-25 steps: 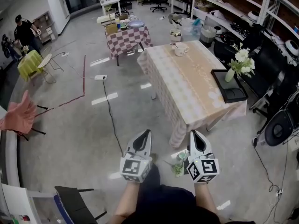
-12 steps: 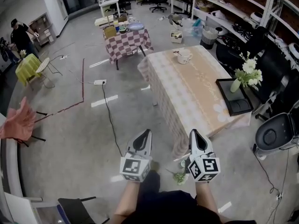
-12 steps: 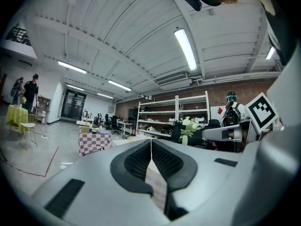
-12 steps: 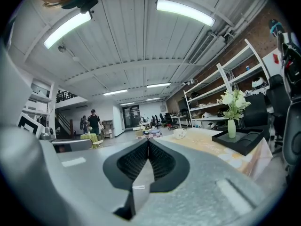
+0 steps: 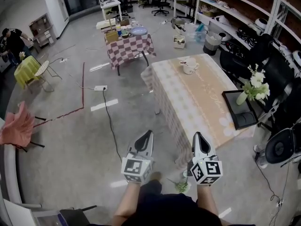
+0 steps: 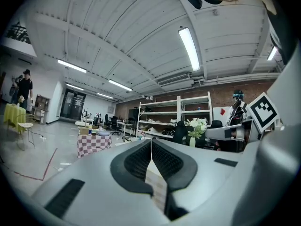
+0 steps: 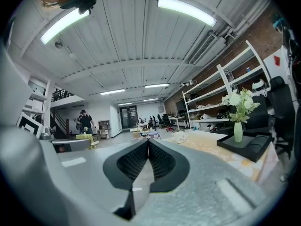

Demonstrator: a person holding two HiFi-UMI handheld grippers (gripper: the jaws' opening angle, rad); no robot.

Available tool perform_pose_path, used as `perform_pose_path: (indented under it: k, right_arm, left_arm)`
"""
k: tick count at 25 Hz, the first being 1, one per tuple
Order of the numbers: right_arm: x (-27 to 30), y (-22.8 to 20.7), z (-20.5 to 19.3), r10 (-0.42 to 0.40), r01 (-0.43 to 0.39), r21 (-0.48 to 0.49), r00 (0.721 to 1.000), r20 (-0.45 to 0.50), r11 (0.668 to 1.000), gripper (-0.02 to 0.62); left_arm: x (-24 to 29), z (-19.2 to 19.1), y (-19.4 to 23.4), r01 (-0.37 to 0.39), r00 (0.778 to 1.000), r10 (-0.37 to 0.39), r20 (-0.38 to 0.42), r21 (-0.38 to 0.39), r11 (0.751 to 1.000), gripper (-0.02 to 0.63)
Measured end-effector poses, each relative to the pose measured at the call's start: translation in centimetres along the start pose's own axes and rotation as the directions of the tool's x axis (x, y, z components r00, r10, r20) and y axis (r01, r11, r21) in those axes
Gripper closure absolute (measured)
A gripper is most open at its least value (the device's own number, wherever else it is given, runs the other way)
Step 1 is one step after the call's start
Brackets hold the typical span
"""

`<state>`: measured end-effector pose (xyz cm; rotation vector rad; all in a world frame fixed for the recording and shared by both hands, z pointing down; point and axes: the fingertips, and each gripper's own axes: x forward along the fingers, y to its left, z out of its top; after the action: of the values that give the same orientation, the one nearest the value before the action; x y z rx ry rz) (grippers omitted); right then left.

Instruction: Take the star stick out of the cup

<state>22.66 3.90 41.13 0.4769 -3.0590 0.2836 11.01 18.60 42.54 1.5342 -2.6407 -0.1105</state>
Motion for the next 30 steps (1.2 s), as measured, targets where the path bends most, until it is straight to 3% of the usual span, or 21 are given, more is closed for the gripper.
perform_pose_path:
  k: [19,30]
  right_arm:
    - [9.9,0.2,0.0,-0.041,0.041,0.001,0.999,-0.02,0.999,0.594]
    - [10.6,0.3,-2.2,-0.087,0.089,0.024,0.995,-0.053,0.996,0.594]
  left_arm:
    - [7.2,0.7,7.8,0.018,1.0,-0.018,-0.003,-0.032,0.999,0.594]
    - [7.7,-1.7,9.6,0.04,0.998,-0.042,-0.047,-0.041,0.998,0.594]
